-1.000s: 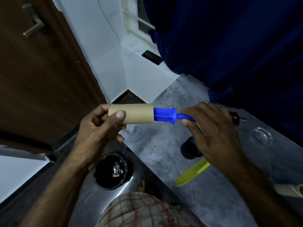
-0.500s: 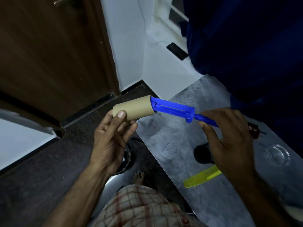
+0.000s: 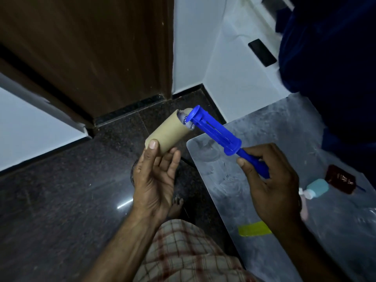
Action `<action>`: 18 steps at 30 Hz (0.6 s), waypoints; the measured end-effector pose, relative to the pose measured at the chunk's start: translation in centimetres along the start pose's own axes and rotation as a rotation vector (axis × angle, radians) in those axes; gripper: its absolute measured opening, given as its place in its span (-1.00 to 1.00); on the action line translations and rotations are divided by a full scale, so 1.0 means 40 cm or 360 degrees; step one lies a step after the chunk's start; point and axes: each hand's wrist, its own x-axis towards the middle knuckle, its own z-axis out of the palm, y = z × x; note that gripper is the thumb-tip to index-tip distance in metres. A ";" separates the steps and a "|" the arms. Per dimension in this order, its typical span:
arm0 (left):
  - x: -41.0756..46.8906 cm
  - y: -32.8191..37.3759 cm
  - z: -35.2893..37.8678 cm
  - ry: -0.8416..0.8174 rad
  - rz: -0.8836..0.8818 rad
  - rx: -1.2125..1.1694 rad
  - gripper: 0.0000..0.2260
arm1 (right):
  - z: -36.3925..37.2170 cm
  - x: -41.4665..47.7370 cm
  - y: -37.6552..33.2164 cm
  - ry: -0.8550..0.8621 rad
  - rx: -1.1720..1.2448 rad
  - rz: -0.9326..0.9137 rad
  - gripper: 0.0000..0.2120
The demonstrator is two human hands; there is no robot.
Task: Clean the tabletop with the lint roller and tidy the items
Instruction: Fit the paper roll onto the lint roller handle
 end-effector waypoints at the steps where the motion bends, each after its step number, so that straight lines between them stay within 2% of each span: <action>1: 0.006 -0.003 -0.013 0.0026 -0.0028 -0.0025 -0.85 | 0.015 -0.004 -0.001 -0.0026 0.0023 0.0035 -0.96; 7: 0.103 -0.052 -0.156 0.0214 -0.0103 -0.0066 -0.84 | 0.085 -0.016 0.004 -0.0125 0.0102 0.0099 -0.96; 13: 0.275 -0.175 -0.352 0.0795 -0.0228 0.0059 -0.85 | 0.122 -0.007 0.018 -0.0249 0.0114 0.0065 -0.94; 18: 0.390 -0.250 -0.442 0.1120 -0.0191 0.0185 -0.82 | 0.155 0.011 0.049 -0.0281 0.0053 -0.0010 -0.94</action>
